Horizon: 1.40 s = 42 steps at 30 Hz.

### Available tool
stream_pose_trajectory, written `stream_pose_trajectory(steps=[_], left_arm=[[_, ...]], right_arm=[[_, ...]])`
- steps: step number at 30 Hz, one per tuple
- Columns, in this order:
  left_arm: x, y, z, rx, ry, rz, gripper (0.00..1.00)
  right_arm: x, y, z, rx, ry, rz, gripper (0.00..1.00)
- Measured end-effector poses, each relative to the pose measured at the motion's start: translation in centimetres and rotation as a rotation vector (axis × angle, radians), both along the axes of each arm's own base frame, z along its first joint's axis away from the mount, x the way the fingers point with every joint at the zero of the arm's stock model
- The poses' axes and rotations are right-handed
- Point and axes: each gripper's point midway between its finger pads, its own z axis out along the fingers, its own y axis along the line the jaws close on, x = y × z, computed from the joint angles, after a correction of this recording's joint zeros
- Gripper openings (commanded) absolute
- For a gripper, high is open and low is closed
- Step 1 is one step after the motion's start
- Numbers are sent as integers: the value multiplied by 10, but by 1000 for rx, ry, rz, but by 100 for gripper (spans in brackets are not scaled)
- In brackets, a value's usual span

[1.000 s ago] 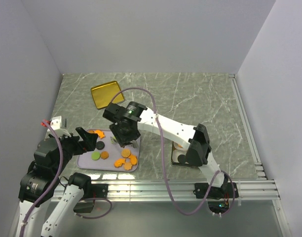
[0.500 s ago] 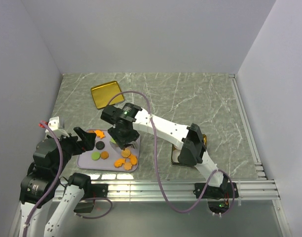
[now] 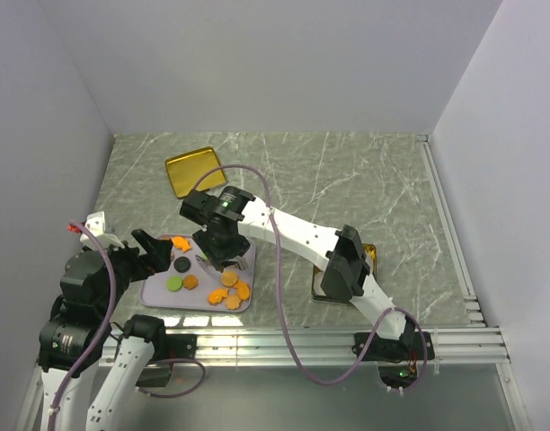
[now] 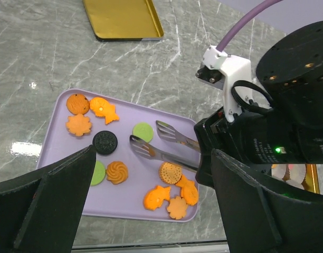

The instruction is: Pack the cookies

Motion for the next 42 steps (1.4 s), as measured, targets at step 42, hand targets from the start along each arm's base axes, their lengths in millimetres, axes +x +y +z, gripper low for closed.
stream_pose_trajectory(steps=[42], left_arm=[[-5, -1, 3, -3, -28, -13, 97]], right_arm=[[-9, 2, -25, -69, -30, -62, 47]])
